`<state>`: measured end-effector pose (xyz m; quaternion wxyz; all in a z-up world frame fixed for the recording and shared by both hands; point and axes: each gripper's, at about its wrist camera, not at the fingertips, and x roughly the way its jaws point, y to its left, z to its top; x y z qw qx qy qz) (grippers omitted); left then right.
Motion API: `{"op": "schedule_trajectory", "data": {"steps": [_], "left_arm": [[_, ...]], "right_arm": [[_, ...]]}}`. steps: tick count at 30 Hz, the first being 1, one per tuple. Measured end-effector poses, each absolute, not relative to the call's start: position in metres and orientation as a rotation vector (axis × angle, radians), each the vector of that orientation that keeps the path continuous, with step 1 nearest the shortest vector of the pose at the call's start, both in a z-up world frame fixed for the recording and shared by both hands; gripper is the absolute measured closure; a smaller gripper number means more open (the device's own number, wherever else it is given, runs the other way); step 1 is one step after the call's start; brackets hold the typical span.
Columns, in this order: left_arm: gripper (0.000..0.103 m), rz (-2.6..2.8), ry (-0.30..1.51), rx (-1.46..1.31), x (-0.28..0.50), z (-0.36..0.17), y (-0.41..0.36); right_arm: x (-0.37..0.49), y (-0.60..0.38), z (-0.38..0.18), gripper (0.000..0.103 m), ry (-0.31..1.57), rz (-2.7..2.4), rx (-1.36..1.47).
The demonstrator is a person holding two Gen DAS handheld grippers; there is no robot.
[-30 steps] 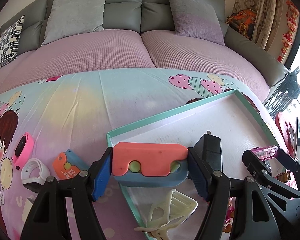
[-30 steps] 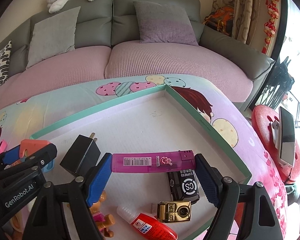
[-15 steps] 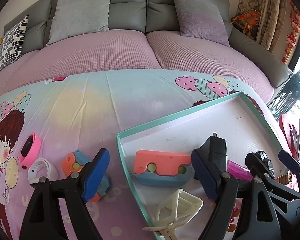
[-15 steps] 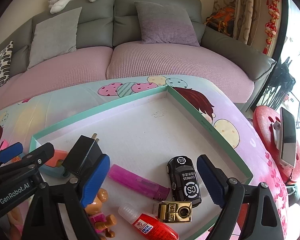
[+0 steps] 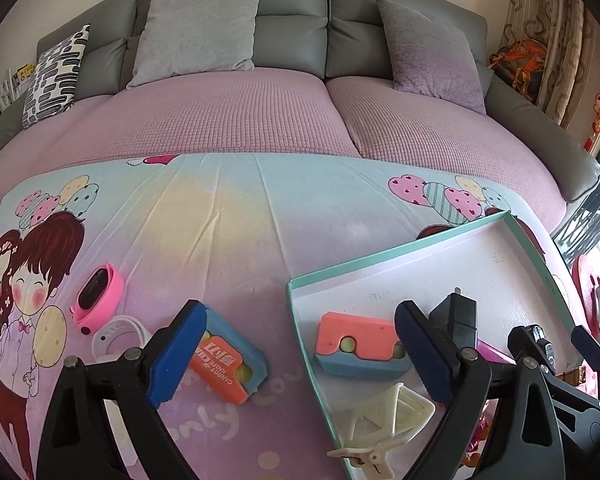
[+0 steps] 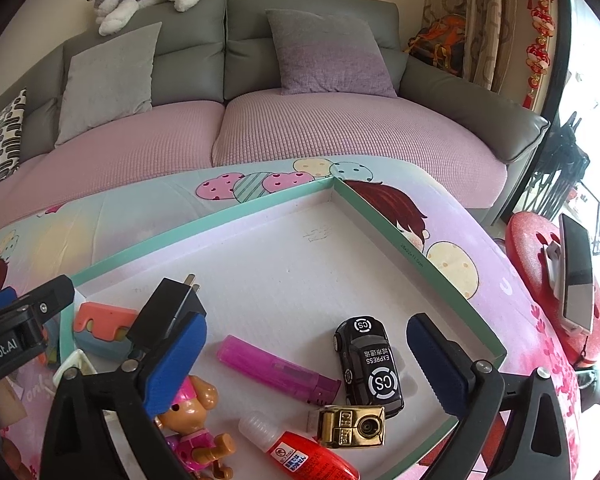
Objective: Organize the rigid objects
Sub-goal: 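Move both open tools back over the white charger and orange case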
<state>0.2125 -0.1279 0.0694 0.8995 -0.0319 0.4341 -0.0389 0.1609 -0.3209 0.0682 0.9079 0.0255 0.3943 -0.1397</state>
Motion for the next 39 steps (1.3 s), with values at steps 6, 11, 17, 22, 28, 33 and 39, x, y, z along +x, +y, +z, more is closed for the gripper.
{"op": "schedule_trajectory", "data": {"steps": [6, 11, 17, 22, 28, 33, 39], "left_arm": [[0.008, -0.051, 0.926, -0.085, 0.215, 0.064, -0.121], [0.008, -0.021, 0.967, -0.102, 0.214, 0.061, -0.112], [0.008, 0.071, 0.998, -0.09, 0.209, 0.064, -0.084], [0.008, 0.136, 0.977, -0.117, 0.199, 0.074, -0.051], [0.008, 0.301, 0.959, -0.158, 0.178, 0.081, 0.004], [0.008, 0.382, 0.948, -0.209, 0.156, 0.082, 0.044], [0.008, 0.439, 0.963, -0.264, 0.136, 0.073, 0.078]], "right_arm": [[0.161, -0.319, 0.068, 0.001, 0.817, -0.286, 0.043], [0.159, -0.317, 0.075, 0.001, 0.783, -0.283, 0.055], [0.154, -0.306, 0.091, 0.001, 0.711, -0.211, 0.122], [0.157, -0.281, 0.093, 0.001, 0.707, -0.129, 0.131], [0.16, -0.244, 0.09, 0.001, 0.721, -0.016, 0.115], [0.161, -0.22, 0.084, 0.001, 0.741, 0.033, 0.096], [0.162, -0.19, 0.081, 0.001, 0.759, 0.104, 0.095]]}}
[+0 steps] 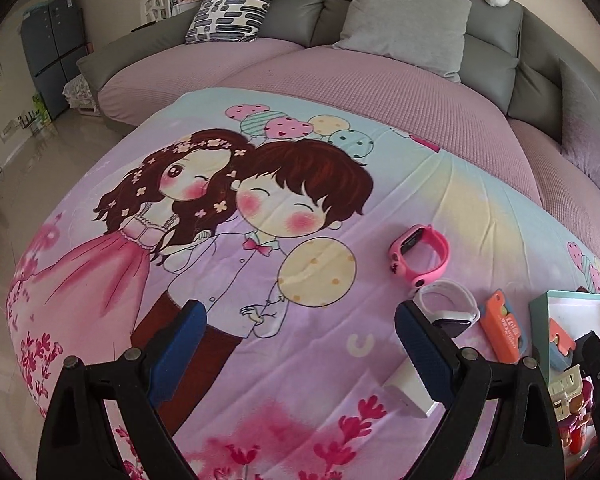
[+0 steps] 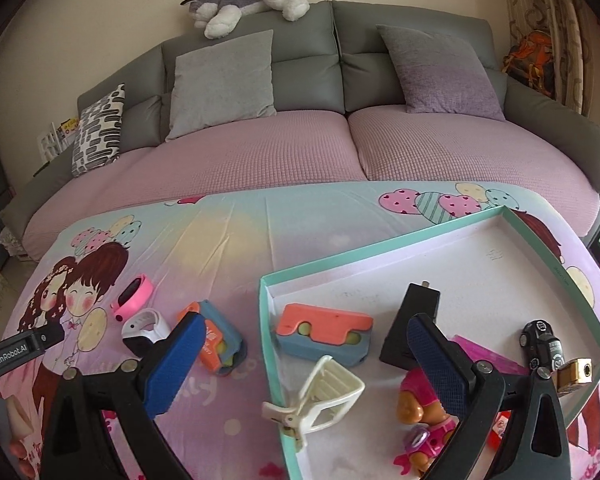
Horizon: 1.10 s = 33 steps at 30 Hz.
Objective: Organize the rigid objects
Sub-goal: 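Move both open tools back over the white charger and orange case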
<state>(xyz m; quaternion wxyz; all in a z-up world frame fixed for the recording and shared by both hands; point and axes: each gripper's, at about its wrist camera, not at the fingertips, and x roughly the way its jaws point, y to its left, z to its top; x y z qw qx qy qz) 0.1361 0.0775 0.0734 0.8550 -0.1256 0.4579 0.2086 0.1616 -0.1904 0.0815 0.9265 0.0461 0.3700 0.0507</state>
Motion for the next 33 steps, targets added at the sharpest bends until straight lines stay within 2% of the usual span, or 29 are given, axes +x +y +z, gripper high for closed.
{"op": "schedule_trajectory", "data": {"steps": [10, 22, 33], "left_arm": [[0.008, 0.421, 0.999, -0.298, 0.125, 0.058, 0.091], [0.008, 0.218, 1.029, -0.325, 0.142, 0.05, 0.066], [0.008, 0.023, 1.132, -0.159, 0.161, 0.029, 0.016]], "right_arm": [[0.163, -0.14, 0.066, 0.001, 0.804, 0.211, 0.041], [0.159, -0.158, 0.07, 0.001, 0.77, 0.144, 0.07], [0.16, -0.171, 0.073, 0.001, 0.752, 0.101, 0.09]]}}
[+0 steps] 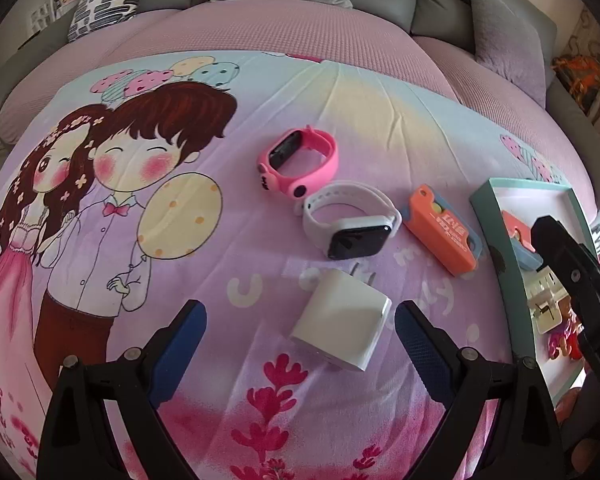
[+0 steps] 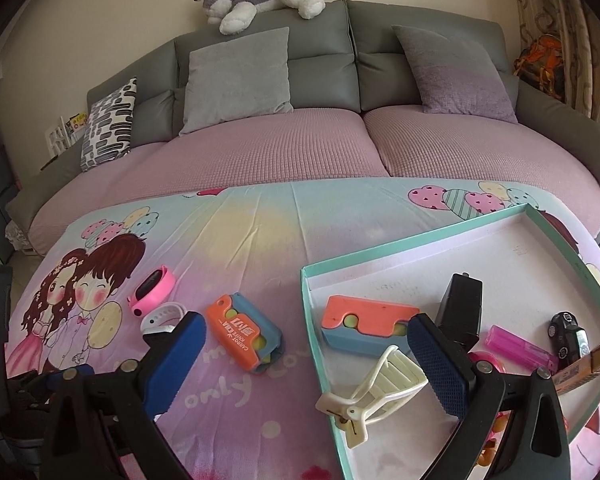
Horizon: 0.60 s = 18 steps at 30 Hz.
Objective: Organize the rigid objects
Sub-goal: 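Move both open tools back over the white charger and orange case, then grasp the orange carrot-knife case with the right tool while the left tool grasps the white charger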
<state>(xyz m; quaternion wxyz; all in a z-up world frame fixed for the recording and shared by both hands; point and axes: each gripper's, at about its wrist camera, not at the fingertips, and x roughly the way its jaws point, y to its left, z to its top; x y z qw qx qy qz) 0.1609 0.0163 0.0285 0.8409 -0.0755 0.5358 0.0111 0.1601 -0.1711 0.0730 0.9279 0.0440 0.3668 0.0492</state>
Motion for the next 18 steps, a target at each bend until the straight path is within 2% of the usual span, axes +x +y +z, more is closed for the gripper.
{"op": "schedule_trajectory", "data": {"steps": [6, 15, 18], "left_arm": [[0.007, 0.063, 1.164, -0.08, 0.163, 0.02, 0.009], [0.007, 0.246, 1.147, -0.249, 0.154, 0.017, 0.064], [0.007, 0.252, 1.141, -0.266, 0.151, 0.017, 0.07]], "right_arm": [[0.163, -0.171, 0.069, 0.001, 0.759, 0.107, 0.076], [0.171, -0.148, 0.055, 0.002, 0.776, 0.187, -0.002], [0.17, -0.136, 0.052, 0.015, 0.776, 0.23, -0.027]]}}
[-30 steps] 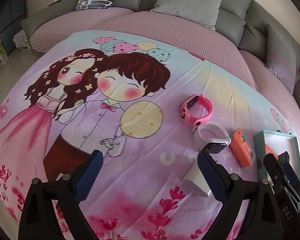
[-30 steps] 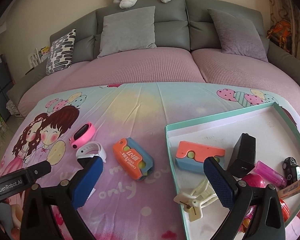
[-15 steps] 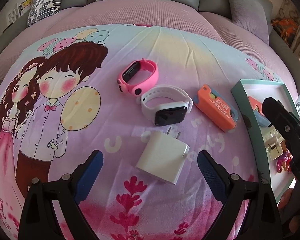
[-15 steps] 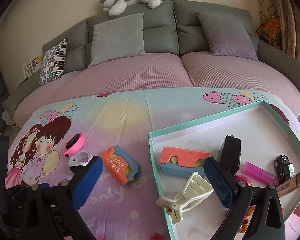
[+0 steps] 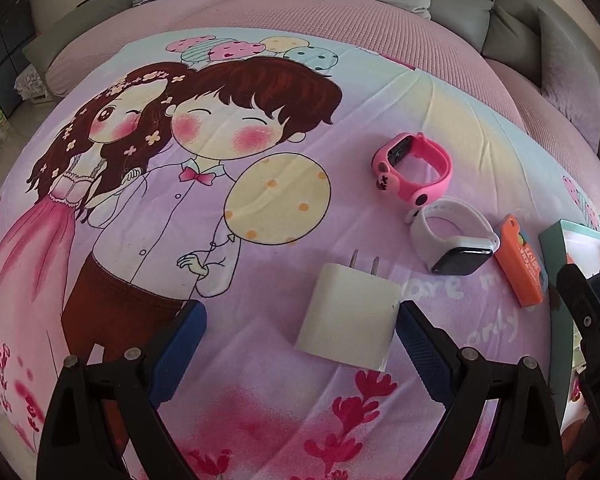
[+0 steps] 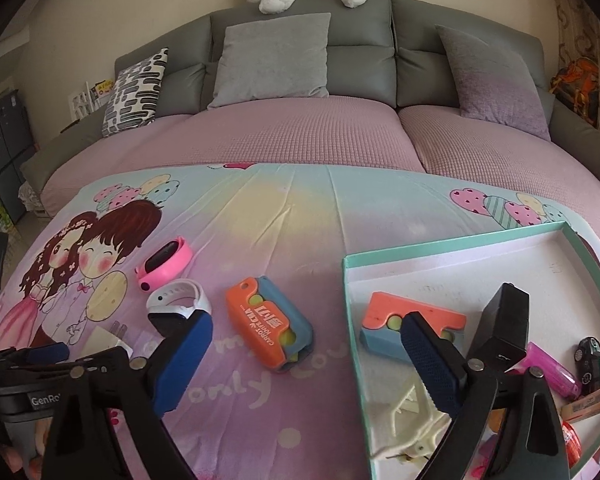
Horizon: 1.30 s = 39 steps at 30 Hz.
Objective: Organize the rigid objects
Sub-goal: 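Grasp the orange carrot-knife case with the right tool while the left tool grasps the white charger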
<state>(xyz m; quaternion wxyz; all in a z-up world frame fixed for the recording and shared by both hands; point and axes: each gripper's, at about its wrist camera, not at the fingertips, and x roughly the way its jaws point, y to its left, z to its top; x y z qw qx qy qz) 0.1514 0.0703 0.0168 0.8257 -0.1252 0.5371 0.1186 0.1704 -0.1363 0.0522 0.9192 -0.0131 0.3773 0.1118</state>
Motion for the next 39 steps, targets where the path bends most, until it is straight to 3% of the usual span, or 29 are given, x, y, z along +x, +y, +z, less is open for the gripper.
{"op": "schedule_trajectory", "data": {"steps": [5, 10, 13, 30, 33, 37, 39], "left_arm": [[0.009, 0.236, 1.13, -0.271, 0.148, 0.018, 0.073], [0.017, 0.221, 1.12, -0.295, 0.147, 0.017, 0.078], [0.026, 0.204, 1.113, -0.301, 0.149, 0.018, 0.078], [0.028, 0.192, 1.107, -0.304, 0.151, 0.017, 0.077], [0.045, 0.175, 1.105, -0.306, 0.152, 0.018, 0.075], [0.058, 0.164, 1.113, -0.27, 0.153, 0.017, 0.067], [0.058, 0.161, 1.112, -0.265, 0.153, 0.018, 0.066]], "right_arm": [[0.173, -0.119, 0.045, 0.039, 0.788, 0.264, -0.09], [0.183, -0.109, 0.038, 0.049, 0.806, 0.267, -0.131], [0.19, -0.104, 0.032, 0.049, 0.835, 0.286, -0.149], [0.211, -0.093, 0.015, 0.05, 0.914, 0.279, -0.18], [0.205, -0.096, 0.017, 0.053, 0.925, 0.281, -0.157], [0.193, -0.101, 0.02, 0.054, 0.946, 0.281, -0.128], [0.187, -0.103, 0.02, 0.055, 0.955, 0.28, -0.122]]}}
